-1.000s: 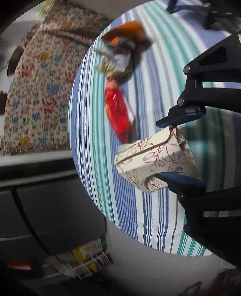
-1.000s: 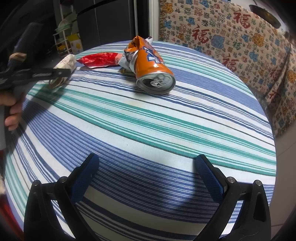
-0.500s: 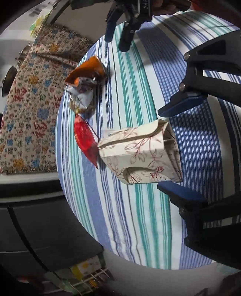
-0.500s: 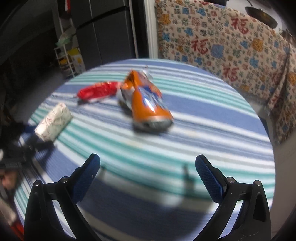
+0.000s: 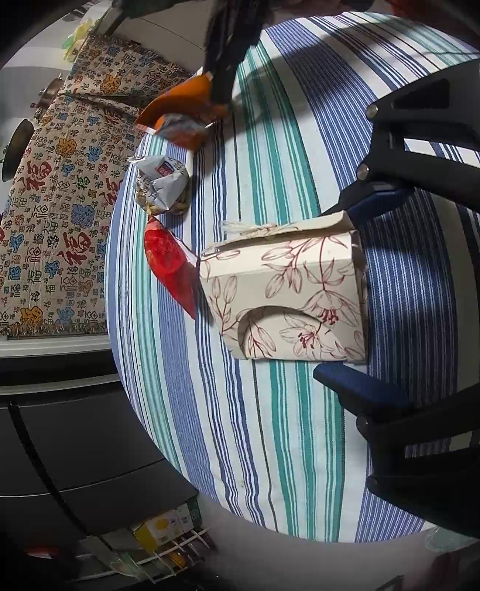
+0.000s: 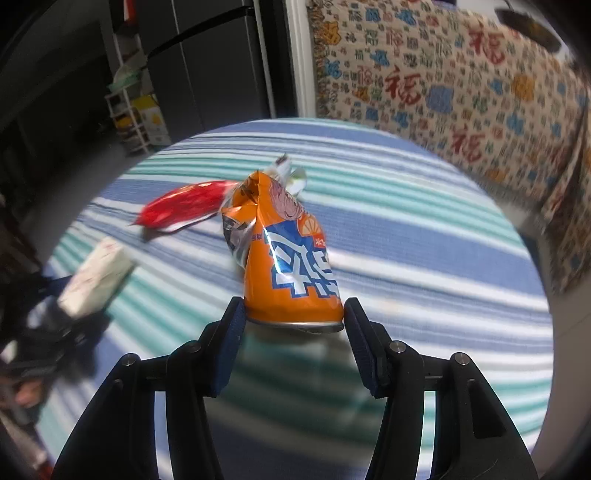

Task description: Collect trash

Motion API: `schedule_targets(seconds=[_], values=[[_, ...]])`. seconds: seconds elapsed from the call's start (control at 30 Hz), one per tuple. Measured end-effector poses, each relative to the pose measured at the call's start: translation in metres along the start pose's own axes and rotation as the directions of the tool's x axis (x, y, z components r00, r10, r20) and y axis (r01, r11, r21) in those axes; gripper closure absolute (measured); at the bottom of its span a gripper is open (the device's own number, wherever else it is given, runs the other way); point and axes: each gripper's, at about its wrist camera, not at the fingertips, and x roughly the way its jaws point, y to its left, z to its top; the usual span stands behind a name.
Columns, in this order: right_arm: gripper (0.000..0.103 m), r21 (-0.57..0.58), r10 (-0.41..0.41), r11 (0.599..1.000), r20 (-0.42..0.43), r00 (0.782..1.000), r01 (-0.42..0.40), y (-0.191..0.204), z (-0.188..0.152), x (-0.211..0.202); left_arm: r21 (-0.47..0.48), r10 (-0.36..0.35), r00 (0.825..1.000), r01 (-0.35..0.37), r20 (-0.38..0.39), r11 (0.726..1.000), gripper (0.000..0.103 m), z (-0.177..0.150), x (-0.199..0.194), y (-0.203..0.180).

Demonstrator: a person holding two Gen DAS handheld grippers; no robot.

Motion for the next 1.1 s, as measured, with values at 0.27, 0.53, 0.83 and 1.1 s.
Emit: schedule_targets(seconds=[0.27, 0.53, 0.83, 1.1], values=[[0.047, 0.112, 0.076, 0.991, -0.067, 0.995, -0.068, -0.025, -0.051, -0.042, -0.021, -0.008, 1.000, 0.008, 0.011, 1.000, 0.028, 0.004, 0.002, -0.001], [0.046, 0.092, 0.015, 0.996, -0.064, 0.998, -0.009, -0.030, -0.057, -0.046, -0.011, -0.024, 0.999, 0.024, 0.048, 1.000, 0.035, 0.005, -0.003, -0.008], [0.009, 0.000, -0.117, 0.993, -0.025, 0.993, 0.117, -0.015, -0.050, -0.044, 0.033, -0.034, 0.998, 0.032, 0.046, 0.999, 0.036, 0.003, -0.005, -0.015], [0.010, -0.083, -0.113, 0.990, -0.026, 0.993, 0.111, 0.004, -0.048, -0.031, 0.018, -0.051, 0.998, 0.050, 0.039, 0.999, 0.037, 0.002, -0.006, -0.014]])
